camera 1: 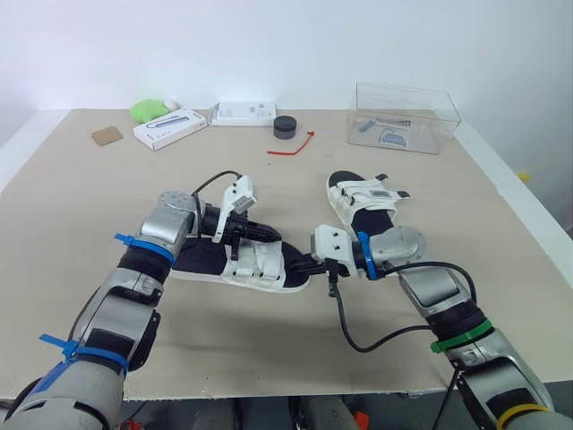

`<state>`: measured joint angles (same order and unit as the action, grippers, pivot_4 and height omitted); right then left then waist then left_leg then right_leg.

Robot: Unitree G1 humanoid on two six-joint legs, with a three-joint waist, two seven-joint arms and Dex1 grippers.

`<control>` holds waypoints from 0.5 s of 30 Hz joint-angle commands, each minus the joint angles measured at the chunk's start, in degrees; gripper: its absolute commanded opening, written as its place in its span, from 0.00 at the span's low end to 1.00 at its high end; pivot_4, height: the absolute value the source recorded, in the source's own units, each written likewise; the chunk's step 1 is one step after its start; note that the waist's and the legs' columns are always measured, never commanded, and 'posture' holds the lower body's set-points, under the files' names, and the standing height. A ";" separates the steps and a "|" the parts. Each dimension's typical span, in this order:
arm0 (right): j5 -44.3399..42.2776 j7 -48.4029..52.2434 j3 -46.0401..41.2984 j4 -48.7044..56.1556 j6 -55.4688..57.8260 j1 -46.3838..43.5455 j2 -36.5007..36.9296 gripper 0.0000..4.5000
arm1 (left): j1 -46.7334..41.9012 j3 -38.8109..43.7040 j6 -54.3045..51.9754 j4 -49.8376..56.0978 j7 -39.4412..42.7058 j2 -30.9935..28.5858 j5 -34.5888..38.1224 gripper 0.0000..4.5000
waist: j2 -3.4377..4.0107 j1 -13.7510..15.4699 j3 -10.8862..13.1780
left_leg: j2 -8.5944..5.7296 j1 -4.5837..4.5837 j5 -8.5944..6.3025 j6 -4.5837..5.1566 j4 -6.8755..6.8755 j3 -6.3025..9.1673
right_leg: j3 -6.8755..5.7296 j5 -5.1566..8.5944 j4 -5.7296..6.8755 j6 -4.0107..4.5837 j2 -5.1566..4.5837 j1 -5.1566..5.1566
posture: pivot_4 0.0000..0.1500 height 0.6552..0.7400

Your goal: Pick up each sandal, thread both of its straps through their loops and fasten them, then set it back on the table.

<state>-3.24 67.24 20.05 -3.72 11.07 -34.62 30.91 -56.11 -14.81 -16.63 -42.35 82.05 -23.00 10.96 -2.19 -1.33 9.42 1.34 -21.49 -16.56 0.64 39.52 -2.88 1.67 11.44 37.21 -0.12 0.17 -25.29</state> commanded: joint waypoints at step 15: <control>-3.61 -1.67 -3.39 3.23 3.79 1.52 -0.57 0.00 | 3.67 13.10 11.91 5.27 -2.17 -13.28 1.55 0.43 | 0.02 -0.41 -0.01 | 0.20 0.04 -0.11 0.03 -0.12 -0.06 | 0.10 0.04 0.02 0.03 -0.01 -0.08 | 1.00 1.00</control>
<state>-4.45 66.13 19.14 -2.09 12.23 -33.00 30.73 -55.41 -2.78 -5.11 -42.06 77.78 -34.88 10.72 -2.17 -1.74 9.41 1.54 -21.49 -16.67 0.66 39.41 -2.90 1.68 11.50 37.23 -0.08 0.12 -25.37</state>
